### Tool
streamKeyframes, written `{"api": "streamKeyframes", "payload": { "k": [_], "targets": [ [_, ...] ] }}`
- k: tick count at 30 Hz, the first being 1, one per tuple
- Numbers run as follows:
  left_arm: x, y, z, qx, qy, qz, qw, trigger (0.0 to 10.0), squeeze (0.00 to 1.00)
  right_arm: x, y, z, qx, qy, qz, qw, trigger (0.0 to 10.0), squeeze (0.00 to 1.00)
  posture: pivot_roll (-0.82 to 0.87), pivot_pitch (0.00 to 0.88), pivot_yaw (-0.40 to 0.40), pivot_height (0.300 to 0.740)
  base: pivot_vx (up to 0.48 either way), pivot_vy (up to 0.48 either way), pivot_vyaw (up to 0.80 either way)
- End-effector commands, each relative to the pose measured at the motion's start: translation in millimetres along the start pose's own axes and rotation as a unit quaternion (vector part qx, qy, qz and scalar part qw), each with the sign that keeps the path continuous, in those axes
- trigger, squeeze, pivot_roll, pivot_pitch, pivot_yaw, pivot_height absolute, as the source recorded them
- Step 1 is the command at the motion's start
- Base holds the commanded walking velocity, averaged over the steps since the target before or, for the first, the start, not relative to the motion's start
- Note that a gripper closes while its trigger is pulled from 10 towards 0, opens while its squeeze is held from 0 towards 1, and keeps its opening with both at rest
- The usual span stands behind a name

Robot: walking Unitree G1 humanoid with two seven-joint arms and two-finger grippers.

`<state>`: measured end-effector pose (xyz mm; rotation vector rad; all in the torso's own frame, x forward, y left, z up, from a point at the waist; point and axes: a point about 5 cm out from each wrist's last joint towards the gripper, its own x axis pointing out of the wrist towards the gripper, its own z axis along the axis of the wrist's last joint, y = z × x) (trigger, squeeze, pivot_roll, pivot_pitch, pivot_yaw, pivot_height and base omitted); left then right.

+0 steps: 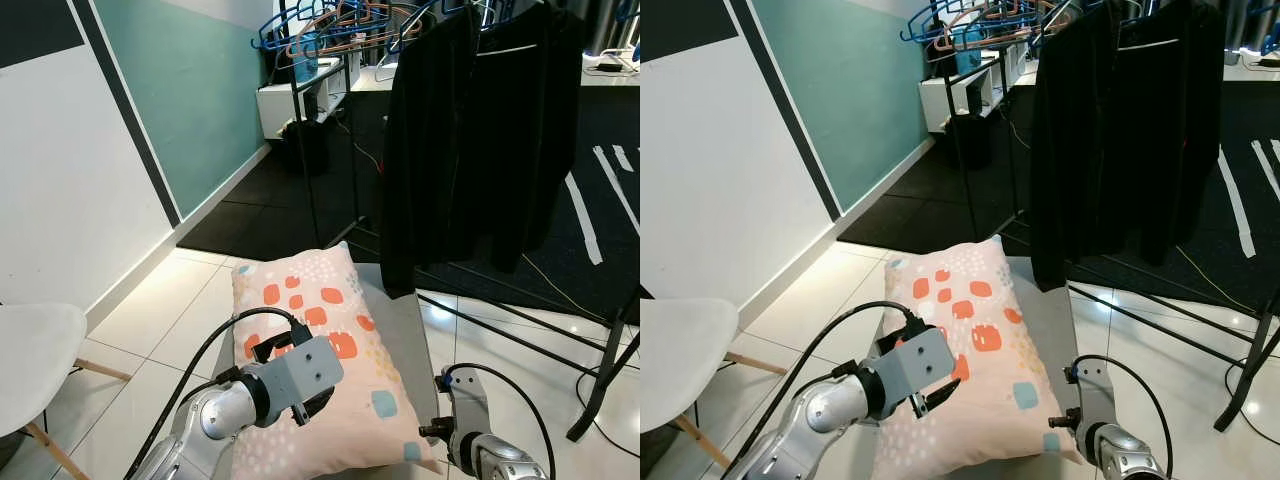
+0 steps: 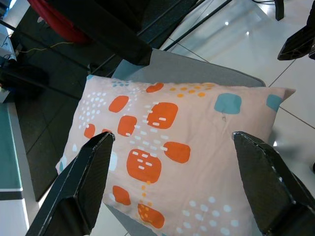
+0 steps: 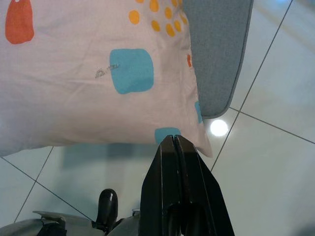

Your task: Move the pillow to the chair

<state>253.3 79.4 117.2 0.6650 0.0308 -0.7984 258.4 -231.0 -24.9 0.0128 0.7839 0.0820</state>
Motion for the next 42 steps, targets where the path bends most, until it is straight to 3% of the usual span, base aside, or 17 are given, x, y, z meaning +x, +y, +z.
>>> {"api": "streamKeyframes", "payload": {
  "k": [1,42],
  "targets": [
    [-2.3,4.1,-6.7,-0.002,0.014,0.004,1.0,10.0,0.0,1.8,5.6,-0.6,0.002,0.004,0.009,1.0,10.0,0.0,-0.13,0.024,0.092,0.74,0.0,0.0,0.0],
    [-1.5,3.5,-5.2,-0.003,0.013,0.003,1.0,10.0,0.0,1.3,4.9,-1.0,0.001,0.006,0.013,1.0,10.0,0.0,-0.12,0.034,0.085,0.74,0.0,0.0,0.0]
  ]
}}
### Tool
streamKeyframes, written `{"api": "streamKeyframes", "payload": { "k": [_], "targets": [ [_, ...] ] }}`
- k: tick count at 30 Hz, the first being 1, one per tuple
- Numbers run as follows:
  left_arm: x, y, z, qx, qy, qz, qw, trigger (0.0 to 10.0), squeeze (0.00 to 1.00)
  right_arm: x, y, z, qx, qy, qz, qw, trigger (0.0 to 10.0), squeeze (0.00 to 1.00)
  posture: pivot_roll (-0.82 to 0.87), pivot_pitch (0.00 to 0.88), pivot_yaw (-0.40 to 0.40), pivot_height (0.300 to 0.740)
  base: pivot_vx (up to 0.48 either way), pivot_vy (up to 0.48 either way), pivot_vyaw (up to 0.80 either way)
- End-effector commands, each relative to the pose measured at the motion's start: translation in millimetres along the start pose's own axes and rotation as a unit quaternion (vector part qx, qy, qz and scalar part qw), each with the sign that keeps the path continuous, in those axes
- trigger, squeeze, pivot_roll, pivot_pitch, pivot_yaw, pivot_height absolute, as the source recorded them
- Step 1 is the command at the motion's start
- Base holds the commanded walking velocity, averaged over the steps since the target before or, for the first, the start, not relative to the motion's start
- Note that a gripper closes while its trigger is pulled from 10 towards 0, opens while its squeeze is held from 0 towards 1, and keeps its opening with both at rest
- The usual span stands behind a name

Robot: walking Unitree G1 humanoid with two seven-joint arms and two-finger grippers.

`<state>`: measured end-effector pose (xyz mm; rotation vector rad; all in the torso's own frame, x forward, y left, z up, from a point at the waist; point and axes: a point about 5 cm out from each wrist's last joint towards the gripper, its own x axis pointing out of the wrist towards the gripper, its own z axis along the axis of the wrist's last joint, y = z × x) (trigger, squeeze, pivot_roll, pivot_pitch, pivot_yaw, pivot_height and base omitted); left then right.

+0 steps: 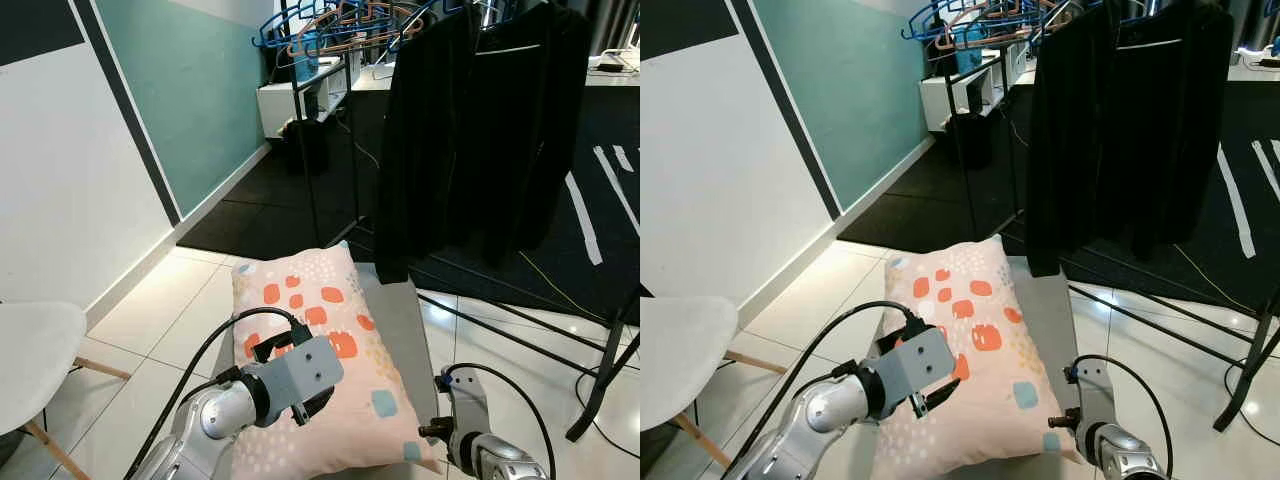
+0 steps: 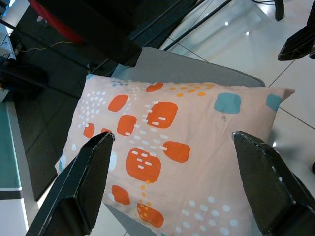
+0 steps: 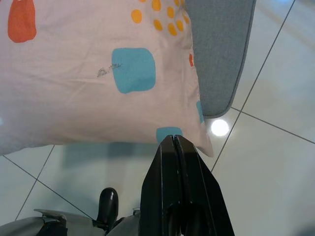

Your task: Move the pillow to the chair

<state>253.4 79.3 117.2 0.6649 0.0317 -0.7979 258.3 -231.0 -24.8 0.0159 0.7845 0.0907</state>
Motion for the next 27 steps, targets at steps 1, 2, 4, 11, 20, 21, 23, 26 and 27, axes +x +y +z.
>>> {"api": "streamKeyframes", "payload": {
  "k": [1,2,4,11,20,21,23,26,27],
  "targets": [
    [-1.5,3.4,-5.0,-0.003,0.012,0.003,1.0,10.0,0.0,1.5,4.7,-1.0,0.001,0.006,0.008,1.0,10.0,0.0,-0.12,0.034,0.085,0.74,0.0,0.0,0.0],
    [-1.5,3.4,-5.0,-0.003,0.012,0.003,1.0,10.0,0.0,1.5,4.7,-1.0,0.001,0.006,0.008,1.0,10.0,0.0,-0.12,0.034,0.085,0.74,0.0,0.0,0.0],
    [-1.5,3.1,-4.5,-0.003,0.012,0.003,1.0,10.0,0.0,1.3,4.2,-1.0,0.001,0.006,0.008,1.0,10.0,0.0,-0.12,0.038,0.084,0.74,0.0,0.0,0.0],
    [-1.5,3.3,-4.3,-0.003,0.012,0.003,1.0,10.0,0.0,1.2,4.0,-0.9,0.001,0.006,0.008,1.0,10.0,0.0,-0.12,0.039,0.084,0.74,0.0,0.0,0.0],
    [-1.4,5.4,-4.5,-0.002,0.012,0.003,1.0,10.0,0.0,1.7,5.0,0.8,0.002,0.004,0.01,1.0,10.0,0.0,-0.11,0.045,0.086,0.74,0.0,0.0,0.0],
    [-1.3,5.5,-4.6,-0.002,0.012,0.003,1.0,10.0,0.0,1.8,5.3,0.8,0.001,0.005,0.011,1.0,10.0,0.0,-0.11,0.042,0.086,0.74,0.0,0.0,0.0],
    [-1.3,5.5,-4.6,-0.003,0.012,0.003,1.0,10.0,0.0,1.8,5.4,0.8,0.0,0.005,0.011,1.0,10.0,0.0,-0.11,0.042,0.086,0.74,0.0,0.0,0.0],
    [-1.4,5.8,-4.7,-0.002,0.012,0.003,1.0,10.0,0.0,1.9,5.6,0.9,0.001,0.005,0.011,1.0,10.0,0.0,-0.11,0.042,0.086,0.74,0.0,0.0,0.0],
    [-1.4,5.8,-4.7,-0.002,0.012,0.003,1.0,10.0,0.0,2.0,5.7,0.9,0.001,0.004,0.012,1.0,10.0,0.0,-0.11,0.044,0.087,0.74,0.0,0.0,0.0]
  ]
}}
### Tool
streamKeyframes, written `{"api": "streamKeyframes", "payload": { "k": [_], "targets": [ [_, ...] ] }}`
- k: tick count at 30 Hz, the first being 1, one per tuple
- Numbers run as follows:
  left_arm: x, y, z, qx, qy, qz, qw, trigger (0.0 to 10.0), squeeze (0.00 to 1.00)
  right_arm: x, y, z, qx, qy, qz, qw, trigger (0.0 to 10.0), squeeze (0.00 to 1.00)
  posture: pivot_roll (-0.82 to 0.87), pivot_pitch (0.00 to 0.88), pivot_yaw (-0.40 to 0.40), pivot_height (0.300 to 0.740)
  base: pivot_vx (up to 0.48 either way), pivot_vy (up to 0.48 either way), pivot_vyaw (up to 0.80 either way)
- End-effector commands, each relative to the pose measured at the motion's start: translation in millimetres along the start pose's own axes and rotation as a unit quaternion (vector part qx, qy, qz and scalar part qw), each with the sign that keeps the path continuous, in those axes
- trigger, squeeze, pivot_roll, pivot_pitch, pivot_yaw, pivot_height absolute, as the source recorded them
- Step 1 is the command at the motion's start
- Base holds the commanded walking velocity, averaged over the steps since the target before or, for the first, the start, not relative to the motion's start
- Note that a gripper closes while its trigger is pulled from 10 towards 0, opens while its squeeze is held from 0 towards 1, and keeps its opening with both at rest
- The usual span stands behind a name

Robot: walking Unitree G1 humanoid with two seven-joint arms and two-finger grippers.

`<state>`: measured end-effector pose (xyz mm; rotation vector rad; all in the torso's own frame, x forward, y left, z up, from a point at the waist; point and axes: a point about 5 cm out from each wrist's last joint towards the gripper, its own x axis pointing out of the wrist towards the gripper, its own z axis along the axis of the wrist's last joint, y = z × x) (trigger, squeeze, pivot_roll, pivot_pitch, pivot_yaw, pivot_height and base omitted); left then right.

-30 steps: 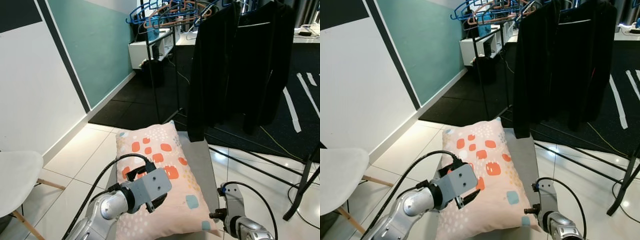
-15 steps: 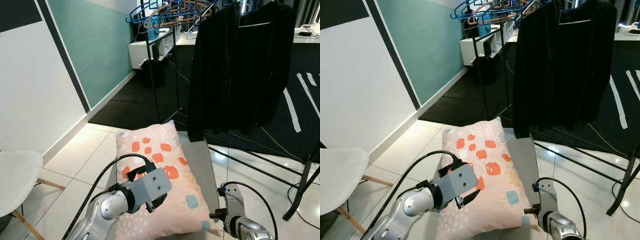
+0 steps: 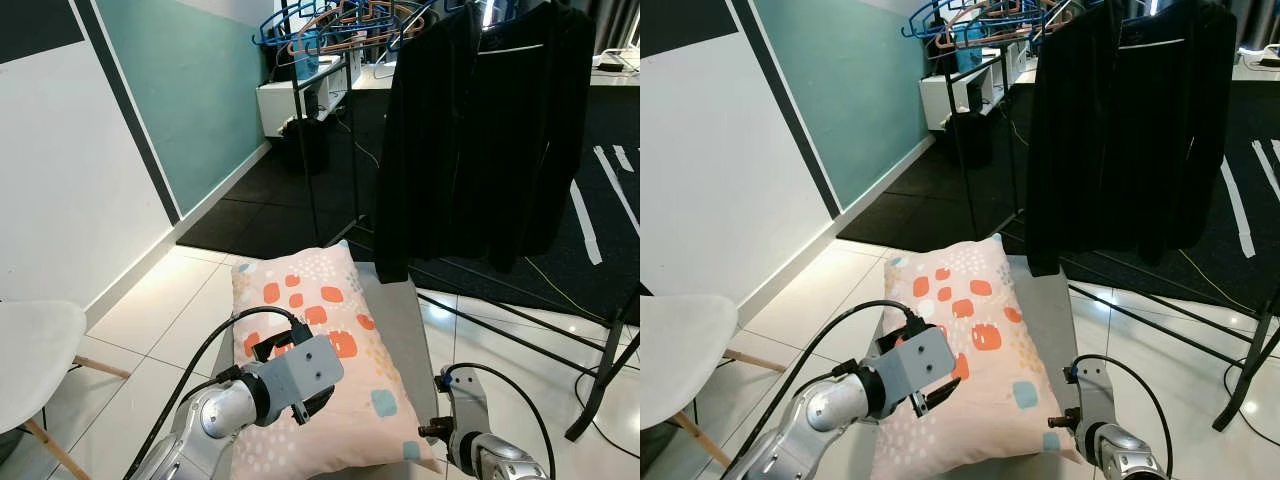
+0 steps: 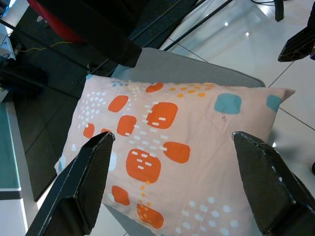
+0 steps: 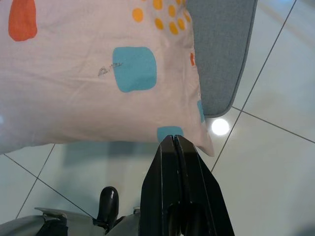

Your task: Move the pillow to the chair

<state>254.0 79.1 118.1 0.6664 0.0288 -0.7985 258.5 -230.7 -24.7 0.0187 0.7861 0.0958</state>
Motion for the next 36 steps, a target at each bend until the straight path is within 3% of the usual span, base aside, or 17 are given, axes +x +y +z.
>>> {"api": "streamKeyframes", "payload": {
  "k": [1,36],
  "targets": [
    [-1.9,5.3,-5.3,-0.003,0.013,0.003,1.0,10.0,0.0,1.9,5.5,0.8,0.001,0.003,0.009,1.0,10.0,0.0,-0.11,0.045,0.088,0.74,0.0,0.0,0.0],
    [-1.0,3.7,-4.5,-0.004,0.012,0.003,1.0,10.0,0.0,1.0,3.4,-0.6,0.0,0.006,0.009,1.0,10.0,0.0,-0.12,0.044,0.08,0.74,0.0,0.0,0.0]
  ]
}}
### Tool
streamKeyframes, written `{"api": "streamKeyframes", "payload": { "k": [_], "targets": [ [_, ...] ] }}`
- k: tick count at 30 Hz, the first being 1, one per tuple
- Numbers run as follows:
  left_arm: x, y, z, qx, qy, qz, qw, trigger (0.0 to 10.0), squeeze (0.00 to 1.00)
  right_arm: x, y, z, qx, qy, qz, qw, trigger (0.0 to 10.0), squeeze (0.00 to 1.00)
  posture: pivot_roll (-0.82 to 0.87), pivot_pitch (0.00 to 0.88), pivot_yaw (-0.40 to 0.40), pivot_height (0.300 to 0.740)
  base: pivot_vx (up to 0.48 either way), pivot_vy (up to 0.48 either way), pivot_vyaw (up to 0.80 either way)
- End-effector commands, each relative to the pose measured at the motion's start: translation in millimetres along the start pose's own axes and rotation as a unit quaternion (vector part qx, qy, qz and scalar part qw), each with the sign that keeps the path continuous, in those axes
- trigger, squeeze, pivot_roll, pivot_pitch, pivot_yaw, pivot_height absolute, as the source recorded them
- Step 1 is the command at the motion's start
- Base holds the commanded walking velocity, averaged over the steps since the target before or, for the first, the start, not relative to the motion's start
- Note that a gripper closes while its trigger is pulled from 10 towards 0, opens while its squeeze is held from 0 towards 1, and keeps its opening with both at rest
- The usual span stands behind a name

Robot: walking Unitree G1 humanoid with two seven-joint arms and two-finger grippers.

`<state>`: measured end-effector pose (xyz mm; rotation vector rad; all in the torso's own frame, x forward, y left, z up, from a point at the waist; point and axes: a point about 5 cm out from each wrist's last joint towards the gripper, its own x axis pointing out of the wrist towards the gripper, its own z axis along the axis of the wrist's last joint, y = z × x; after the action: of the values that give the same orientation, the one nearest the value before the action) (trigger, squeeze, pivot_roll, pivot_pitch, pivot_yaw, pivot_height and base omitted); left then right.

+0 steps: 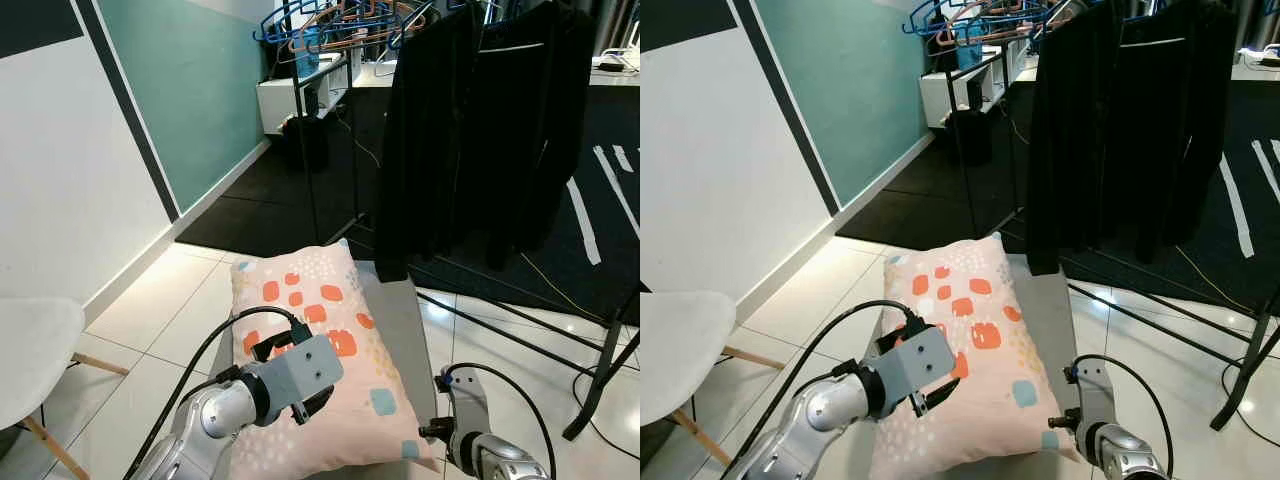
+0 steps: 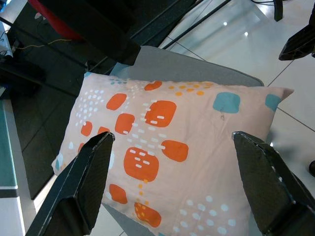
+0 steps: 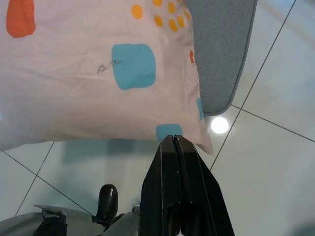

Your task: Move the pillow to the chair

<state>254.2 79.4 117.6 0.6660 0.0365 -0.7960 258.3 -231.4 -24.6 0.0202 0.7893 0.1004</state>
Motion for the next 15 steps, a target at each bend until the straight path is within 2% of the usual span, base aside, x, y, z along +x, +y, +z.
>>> {"api": "streamKeyframes", "payload": {
  "k": [1,15],
  "targets": [
    [-1.0,3.7,-3.8,-0.002,0.009,0.003,1.0,10.0,0.0,1.3,4.0,-0.4,0.0,0.004,0.007,1.0,10.0,0.0,-0.12,0.044,0.08,0.74,0.0,0.0,0.0],
    [-1.3,4.1,-5.3,-0.001,0.011,0.003,1.0,10.0,0.0,1.2,3.4,-0.1,0.01,0.001,0.005,1.0,10.0,0.0,-0.13,0.039,0.085,0.74,0.0,0.0,0.0]
  ]
}}
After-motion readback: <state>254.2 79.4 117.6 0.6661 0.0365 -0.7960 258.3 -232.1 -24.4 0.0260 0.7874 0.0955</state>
